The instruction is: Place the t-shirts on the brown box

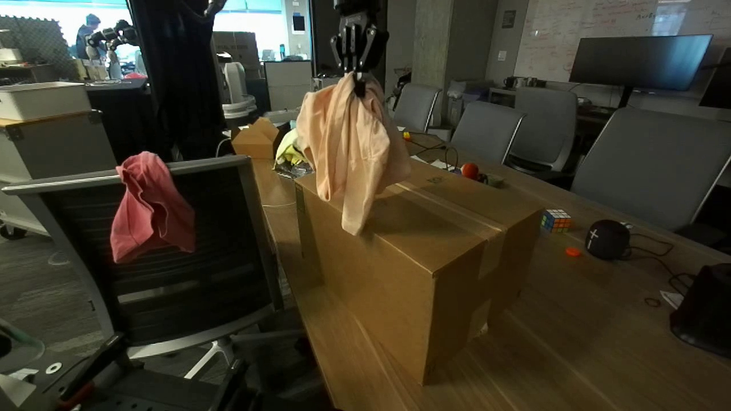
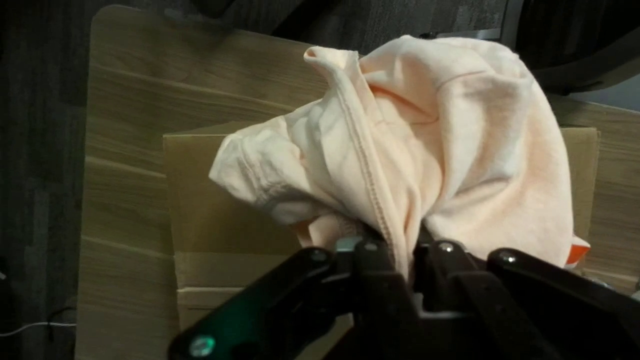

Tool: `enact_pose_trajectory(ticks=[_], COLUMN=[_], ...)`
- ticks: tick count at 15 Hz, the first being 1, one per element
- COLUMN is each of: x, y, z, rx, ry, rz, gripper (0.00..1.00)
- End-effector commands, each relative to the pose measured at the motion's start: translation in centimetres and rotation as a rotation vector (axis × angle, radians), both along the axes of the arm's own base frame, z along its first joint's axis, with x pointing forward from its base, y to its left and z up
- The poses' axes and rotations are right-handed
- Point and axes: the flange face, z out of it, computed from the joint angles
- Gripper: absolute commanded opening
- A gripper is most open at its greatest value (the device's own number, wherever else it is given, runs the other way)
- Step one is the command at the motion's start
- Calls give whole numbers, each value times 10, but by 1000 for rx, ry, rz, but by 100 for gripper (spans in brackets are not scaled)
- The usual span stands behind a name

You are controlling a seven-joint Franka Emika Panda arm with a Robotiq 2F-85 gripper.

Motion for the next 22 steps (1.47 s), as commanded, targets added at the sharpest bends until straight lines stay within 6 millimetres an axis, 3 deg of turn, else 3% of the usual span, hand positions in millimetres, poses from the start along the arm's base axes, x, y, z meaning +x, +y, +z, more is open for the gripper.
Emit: enact_pose_trajectory(ticks=[1, 12, 13, 15, 19, 22], x=[-6, 5, 9, 13, 16, 15], y=[-6, -11, -12, -13, -8, 9], z=[3, 40, 36, 23, -7, -24], rx=[3, -123, -121, -116, -76, -31], ry=[-57, -425, -428, -370, -304, -263], rz=[-85, -480, -510, -517, -469, -362], gripper=[15, 14, 39, 45, 76, 98])
